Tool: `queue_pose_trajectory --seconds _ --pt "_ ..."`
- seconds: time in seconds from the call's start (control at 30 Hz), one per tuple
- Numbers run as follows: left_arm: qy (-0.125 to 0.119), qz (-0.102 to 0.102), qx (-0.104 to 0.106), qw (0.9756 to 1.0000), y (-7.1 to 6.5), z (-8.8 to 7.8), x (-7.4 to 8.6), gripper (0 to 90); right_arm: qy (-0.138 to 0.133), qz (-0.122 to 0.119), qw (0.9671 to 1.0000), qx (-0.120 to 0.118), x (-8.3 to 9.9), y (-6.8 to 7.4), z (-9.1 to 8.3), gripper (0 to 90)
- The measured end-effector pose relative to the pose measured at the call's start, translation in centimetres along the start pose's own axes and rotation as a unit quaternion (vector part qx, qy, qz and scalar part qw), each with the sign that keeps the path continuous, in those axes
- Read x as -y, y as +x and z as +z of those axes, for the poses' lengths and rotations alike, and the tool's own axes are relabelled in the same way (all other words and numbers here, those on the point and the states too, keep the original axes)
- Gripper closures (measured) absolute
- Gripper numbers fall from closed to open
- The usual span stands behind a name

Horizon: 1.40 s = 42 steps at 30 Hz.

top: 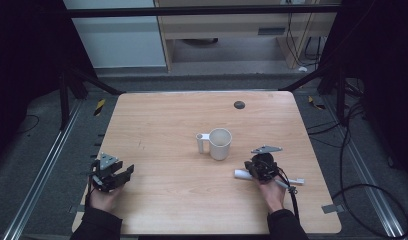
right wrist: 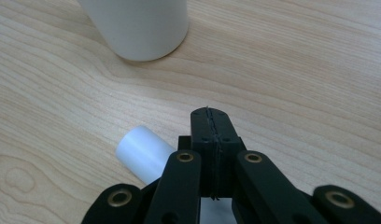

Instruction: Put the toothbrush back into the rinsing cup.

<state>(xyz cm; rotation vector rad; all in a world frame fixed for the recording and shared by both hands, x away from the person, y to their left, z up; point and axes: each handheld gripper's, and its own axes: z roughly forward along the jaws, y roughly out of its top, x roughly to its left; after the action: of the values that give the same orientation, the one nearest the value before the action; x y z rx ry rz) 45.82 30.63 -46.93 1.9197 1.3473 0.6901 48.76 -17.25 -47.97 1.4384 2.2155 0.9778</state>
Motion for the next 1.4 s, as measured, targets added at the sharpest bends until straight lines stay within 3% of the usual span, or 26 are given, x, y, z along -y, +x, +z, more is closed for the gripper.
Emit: queue_pose_trajectory --seconds 0.47,1.4 --pt "0.000 0.000 0.001 1.0000 0.0 0.0 0.0 50.2 0.015 -0.023 0.9996 -0.001 0.5 1.0 -0.4 90.0" --pt "0.000 0.000 0.002 1.0000 0.0 -0.1 0.0 50.1 0.032 -0.035 0.9987 -0.019 2.6 1.3 -2.5 90.0"
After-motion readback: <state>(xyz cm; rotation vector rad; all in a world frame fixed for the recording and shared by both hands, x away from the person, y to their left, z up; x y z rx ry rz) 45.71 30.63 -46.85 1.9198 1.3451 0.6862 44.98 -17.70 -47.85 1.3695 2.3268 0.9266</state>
